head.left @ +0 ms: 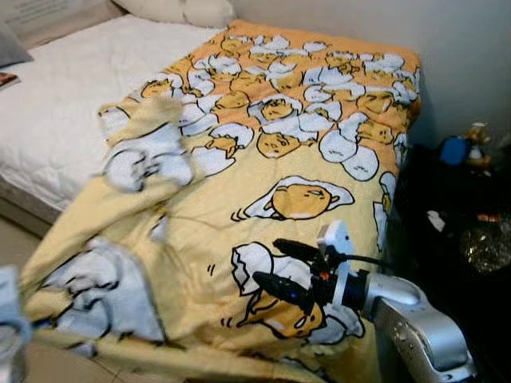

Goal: Clean up the room

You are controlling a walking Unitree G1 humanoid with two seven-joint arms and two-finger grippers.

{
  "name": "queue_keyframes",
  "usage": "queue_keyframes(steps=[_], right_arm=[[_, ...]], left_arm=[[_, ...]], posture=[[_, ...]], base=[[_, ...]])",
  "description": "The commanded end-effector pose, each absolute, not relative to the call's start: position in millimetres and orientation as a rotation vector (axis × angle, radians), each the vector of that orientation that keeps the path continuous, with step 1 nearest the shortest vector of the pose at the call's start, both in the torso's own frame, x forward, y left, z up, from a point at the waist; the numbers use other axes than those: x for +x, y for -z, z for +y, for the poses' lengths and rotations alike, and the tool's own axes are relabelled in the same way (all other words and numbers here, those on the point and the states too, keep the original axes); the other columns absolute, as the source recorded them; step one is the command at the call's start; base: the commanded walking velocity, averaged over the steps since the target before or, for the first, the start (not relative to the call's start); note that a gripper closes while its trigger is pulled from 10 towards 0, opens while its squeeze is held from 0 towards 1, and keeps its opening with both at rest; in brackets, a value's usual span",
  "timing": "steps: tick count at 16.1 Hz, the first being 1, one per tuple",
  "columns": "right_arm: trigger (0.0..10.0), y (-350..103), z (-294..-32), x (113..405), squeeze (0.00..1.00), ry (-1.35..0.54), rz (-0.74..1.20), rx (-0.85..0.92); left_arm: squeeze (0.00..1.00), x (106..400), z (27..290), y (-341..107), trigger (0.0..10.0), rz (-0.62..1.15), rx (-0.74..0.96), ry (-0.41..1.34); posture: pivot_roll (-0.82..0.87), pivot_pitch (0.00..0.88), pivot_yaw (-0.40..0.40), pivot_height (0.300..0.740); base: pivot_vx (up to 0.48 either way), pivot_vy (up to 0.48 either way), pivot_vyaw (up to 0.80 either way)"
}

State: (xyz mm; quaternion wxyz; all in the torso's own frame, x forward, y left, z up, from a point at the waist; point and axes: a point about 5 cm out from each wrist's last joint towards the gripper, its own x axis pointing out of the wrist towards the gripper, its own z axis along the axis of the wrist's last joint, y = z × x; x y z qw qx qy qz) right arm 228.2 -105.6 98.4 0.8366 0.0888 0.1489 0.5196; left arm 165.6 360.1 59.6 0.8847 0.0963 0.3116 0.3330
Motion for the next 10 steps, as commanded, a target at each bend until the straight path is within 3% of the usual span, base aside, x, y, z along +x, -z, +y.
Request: queue_keyframes(steps=[1,2,3,4,5,6,10], right_arm=[[10.0,-98.0,-104.6,230.8,0.00,-1.108,0.311,0.173],[10.0,-97.8,-104.3,231.9,0.00,-1.109,0.310,0.171],[10.0,-97.8,-104.3,232.7,0.00,-1.110,0.308,0.171],[10.0,-97.8,-104.2,232.8,0.00,-1.112,0.307,0.170],[10.0,-99.8,-103.6,230.3,0.00,-1.149,0.303,0.195],[10.0,-103.8,-102.8,227.1,0.00,-1.192,0.291,0.238],[10.0,-102.1,-105.4,224.2,0.00,-1.282,0.302,0.197]], left_arm=[[0.00,160.2,367.2,-69.5,0.0,0.637,0.217,-0.754],[0.00,157.9,367.6,-71.3,0.0,0.644,0.217,-0.761],[0.00,159.4,364.4,-71.8,3.4,0.652,0.224,-0.735],[0.00,160.3,361.9,-72.1,3.4,0.660,0.234,-0.718],[0.00,164.5,356.8,-72.7,10.0,0.661,0.250,-0.667],[1.00,167.2,356.0,-74.4,10.0,0.663,0.276,-0.655],[1.00,179.2,364.1,-87.7,10.0,0.648,0.309,-0.628]], posture=[[0.00,0.000,0.019,0.740],[0.00,0.000,0.015,0.740],[0.00,0.000,0.015,0.740],[0.00,0.000,0.016,0.740],[0.00,0.000,0.018,0.740],[0.00,0.000,0.022,0.740],[-0.01,0.000,0.034,0.740]], base=[[0.000,0.000,0.00],[0.000,0.000,0.00],[0.000,0.000,0.00],[0.000,0.000,0.00],[0.000,0.000,0.00],[0.000,0.000,0.00],[0.000,0.000,0.00]])
